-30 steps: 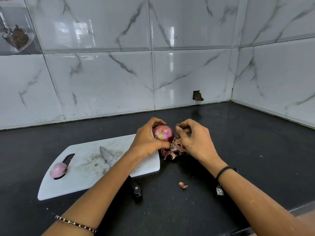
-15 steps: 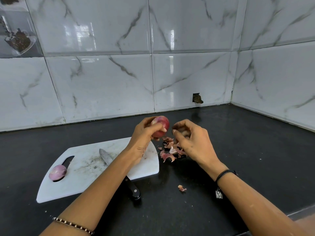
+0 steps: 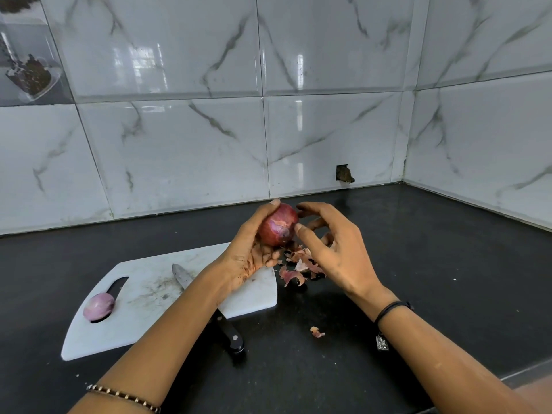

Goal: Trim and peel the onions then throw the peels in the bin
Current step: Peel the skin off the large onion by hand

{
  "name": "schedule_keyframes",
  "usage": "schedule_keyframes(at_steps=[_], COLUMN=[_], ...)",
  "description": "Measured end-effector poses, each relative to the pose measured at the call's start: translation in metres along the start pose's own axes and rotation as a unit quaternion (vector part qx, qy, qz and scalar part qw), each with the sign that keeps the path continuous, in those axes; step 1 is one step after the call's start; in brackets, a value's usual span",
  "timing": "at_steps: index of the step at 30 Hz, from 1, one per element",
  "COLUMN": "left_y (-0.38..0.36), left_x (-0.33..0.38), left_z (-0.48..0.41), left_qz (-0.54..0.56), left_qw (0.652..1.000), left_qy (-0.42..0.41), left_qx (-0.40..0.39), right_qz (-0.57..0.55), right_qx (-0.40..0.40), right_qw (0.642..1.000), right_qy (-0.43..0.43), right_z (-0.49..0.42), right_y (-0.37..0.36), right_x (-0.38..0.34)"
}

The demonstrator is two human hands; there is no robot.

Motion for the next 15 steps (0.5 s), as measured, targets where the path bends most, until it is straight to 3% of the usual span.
schedule_keyframes(at_steps=[5, 15], left_y=[-0.0047, -0.0054], left_x=[-0.0033, -0.005], left_z=[0.0036, 0.0039], left_qz=[-0.089, -0.115], left_qw=[0.996, 0.993], left_qy=[-0.011, -0.012], left_qx=[-0.016, -0.025], right_qz=[-0.019, -0.01], right_qx=[-0.013, -0.021], right_qw=[1.0, 1.0], right_qy=[0.0, -0.006], right_z=[-0.0003, -0.001], right_y=[-0.0016, -0.0029], right_x=[-0.0024, -0.0002])
Point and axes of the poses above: each hand's wrist, its own z-axis away from the middle knuckle, its own y-axis out of the back of the hand, x = y × z, the point moved 6 cm from there along -z, towards the middle knuckle, and after that the axes turned 7 degrees about x, right-handed, at the moved point
